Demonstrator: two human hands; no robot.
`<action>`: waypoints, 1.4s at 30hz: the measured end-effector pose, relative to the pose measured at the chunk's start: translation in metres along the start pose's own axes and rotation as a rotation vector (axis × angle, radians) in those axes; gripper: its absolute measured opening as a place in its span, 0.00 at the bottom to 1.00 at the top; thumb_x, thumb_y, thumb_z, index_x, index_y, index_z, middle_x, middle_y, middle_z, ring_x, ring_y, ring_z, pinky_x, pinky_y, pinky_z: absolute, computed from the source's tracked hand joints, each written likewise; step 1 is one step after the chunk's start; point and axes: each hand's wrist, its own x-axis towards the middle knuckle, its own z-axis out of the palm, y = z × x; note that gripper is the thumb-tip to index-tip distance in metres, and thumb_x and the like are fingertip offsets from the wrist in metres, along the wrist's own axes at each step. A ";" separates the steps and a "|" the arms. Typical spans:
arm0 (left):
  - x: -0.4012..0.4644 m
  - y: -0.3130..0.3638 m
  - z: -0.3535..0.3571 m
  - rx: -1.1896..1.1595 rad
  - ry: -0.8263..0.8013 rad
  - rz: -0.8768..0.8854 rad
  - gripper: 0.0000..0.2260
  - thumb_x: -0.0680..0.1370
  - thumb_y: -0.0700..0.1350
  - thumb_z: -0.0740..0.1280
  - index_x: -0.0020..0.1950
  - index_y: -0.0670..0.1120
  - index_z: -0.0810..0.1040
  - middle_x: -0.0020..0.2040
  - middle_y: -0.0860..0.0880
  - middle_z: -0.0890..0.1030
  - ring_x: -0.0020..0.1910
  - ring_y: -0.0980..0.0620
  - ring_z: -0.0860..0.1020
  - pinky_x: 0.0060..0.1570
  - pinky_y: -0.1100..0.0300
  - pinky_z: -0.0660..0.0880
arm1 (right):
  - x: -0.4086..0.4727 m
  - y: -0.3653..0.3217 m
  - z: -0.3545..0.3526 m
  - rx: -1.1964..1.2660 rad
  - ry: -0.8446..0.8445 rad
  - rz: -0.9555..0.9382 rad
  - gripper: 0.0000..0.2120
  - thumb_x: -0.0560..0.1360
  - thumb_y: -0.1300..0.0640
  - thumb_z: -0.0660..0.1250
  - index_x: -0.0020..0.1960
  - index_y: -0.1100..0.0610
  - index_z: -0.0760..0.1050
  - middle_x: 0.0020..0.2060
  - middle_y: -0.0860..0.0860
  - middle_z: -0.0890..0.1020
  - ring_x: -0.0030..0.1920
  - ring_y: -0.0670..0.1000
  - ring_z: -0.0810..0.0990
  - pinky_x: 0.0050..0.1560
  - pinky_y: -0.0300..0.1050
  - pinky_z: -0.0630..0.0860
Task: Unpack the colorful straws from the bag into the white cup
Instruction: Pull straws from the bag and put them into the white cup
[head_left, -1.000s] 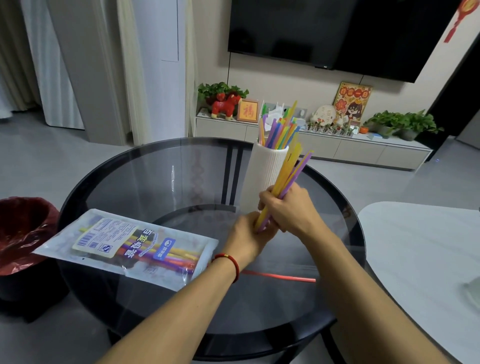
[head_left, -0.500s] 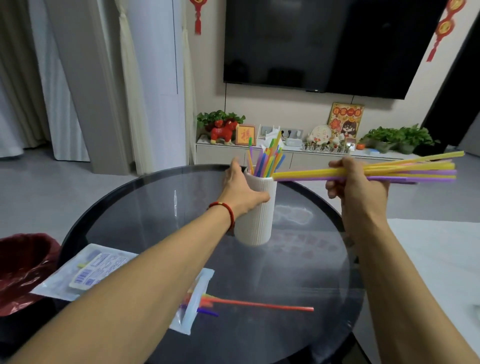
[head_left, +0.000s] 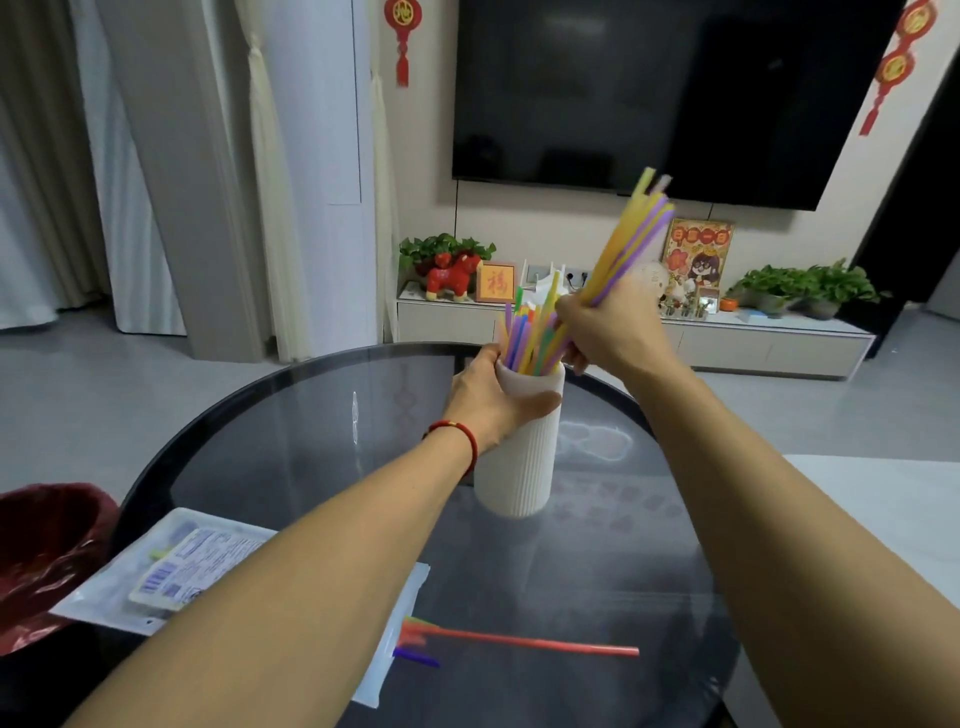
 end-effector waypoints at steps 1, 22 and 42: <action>0.001 0.000 0.000 0.008 -0.003 -0.008 0.34 0.65 0.62 0.78 0.67 0.55 0.72 0.58 0.52 0.80 0.55 0.49 0.78 0.47 0.55 0.77 | 0.003 -0.003 0.005 -0.076 -0.029 0.009 0.13 0.75 0.57 0.65 0.37 0.64 0.80 0.31 0.60 0.85 0.28 0.55 0.84 0.28 0.45 0.80; 0.006 -0.006 0.006 0.050 -0.004 0.017 0.30 0.63 0.62 0.75 0.62 0.55 0.72 0.54 0.52 0.81 0.52 0.50 0.79 0.52 0.50 0.80 | -0.019 -0.014 0.025 -0.246 -0.116 -0.476 0.22 0.87 0.51 0.55 0.80 0.55 0.68 0.75 0.58 0.75 0.72 0.58 0.74 0.68 0.51 0.71; 0.008 0.003 0.001 -0.009 -0.117 -0.065 0.35 0.65 0.55 0.79 0.68 0.51 0.70 0.60 0.47 0.79 0.58 0.45 0.77 0.62 0.42 0.76 | -0.015 -0.024 -0.007 -0.243 -0.425 -0.344 0.27 0.82 0.61 0.56 0.82 0.56 0.63 0.84 0.56 0.60 0.81 0.58 0.64 0.79 0.57 0.64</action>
